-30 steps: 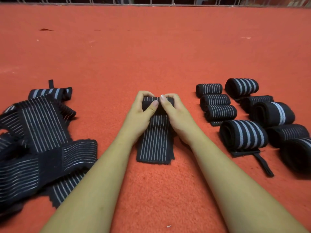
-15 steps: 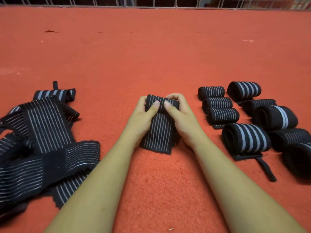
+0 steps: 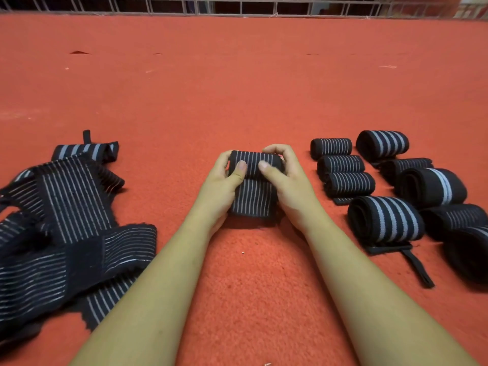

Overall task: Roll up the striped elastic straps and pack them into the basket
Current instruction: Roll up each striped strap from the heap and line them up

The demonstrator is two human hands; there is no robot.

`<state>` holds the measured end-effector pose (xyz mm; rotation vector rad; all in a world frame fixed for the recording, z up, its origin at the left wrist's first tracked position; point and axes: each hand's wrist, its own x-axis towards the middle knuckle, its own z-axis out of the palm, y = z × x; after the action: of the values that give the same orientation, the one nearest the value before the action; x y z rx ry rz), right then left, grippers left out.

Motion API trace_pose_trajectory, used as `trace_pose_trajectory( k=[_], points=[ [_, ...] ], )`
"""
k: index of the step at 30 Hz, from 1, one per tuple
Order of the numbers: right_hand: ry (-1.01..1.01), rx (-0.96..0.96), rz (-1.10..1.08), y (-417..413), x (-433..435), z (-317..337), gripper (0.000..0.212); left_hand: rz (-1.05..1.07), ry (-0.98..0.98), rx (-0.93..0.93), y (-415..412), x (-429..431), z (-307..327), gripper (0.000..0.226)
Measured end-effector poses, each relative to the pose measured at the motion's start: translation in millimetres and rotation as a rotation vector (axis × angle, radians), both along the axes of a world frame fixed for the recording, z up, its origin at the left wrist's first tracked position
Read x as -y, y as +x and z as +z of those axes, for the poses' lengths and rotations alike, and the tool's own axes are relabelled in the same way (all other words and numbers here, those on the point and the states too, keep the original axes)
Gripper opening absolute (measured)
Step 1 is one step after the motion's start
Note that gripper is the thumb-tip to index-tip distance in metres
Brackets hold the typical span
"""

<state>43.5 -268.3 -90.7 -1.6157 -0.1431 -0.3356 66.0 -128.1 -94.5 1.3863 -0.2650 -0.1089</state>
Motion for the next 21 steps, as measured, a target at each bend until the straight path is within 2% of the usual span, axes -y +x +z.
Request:
trace_pose_trajectory(
  k=[5, 9, 11, 15, 19, 21],
  points=[
    [0.018, -0.100, -0.018, 1, -1, -3, 0.032, -0.033, 0.078, 0.091, 2, -2, -4, 0.029],
    [0.047, -0.024, 0.086, -1, 4, -4, 0.031, -0.016, 0.068, -0.101, -3, 3, 1, 0.040],
    [0.076, -0.016, 0.134, 0, 6, -4, 0.033, -0.042, 0.018, -0.131, -3, 3, 2, 0.035],
    [0.205, -0.107, 0.143, 4, 1, -3, 0.032, -0.093, -0.085, -0.067, -2, 1, 1, 0.016],
    [0.171, -0.145, 0.061, 4, -4, -5, 0.025, -0.140, -0.056, -0.013, 0, 0, -2, 0.032],
    [0.203, -0.121, 0.084, 3, 0, -7, 0.024, -0.155, -0.057, -0.032, -1, 0, 1, 0.024]
  ],
)
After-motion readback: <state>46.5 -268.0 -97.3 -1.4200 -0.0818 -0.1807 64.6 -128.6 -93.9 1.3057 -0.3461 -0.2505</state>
